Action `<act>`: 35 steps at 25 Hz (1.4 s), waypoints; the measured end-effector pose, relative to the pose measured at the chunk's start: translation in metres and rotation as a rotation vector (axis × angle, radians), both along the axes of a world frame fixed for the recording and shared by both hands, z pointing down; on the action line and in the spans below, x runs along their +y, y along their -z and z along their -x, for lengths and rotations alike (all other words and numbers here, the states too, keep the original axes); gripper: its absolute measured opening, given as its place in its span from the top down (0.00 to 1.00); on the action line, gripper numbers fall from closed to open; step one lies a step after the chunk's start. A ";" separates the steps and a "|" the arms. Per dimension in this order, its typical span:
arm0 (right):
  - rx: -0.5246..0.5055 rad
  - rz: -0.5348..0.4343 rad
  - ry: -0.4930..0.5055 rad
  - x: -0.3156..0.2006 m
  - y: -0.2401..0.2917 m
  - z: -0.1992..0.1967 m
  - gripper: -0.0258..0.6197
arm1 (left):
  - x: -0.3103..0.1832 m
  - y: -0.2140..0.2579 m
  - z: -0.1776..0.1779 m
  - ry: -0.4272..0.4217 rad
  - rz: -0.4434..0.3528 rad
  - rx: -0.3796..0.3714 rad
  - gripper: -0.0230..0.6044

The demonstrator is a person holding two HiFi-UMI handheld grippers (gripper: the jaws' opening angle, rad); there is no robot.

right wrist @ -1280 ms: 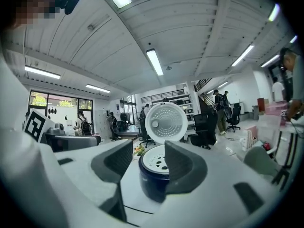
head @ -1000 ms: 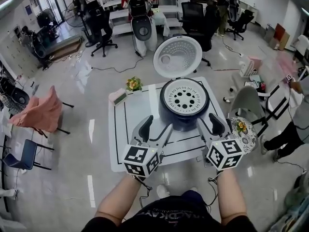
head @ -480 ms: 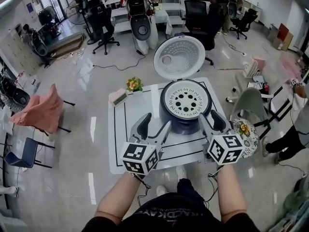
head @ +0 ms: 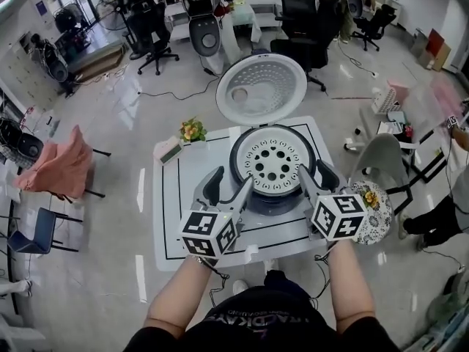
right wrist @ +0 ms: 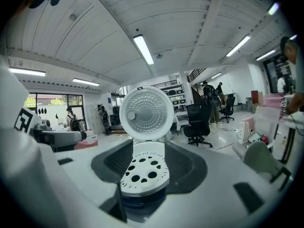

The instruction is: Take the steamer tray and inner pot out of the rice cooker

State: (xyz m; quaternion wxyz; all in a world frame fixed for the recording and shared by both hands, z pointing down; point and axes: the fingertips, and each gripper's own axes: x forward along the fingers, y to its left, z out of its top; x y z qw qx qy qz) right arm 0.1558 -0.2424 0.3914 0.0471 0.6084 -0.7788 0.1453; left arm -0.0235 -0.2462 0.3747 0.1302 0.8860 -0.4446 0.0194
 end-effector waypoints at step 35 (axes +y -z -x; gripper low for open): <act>0.470 0.226 0.090 -0.108 -0.098 -0.033 0.66 | -0.093 -0.094 -0.023 0.144 0.153 -0.178 0.49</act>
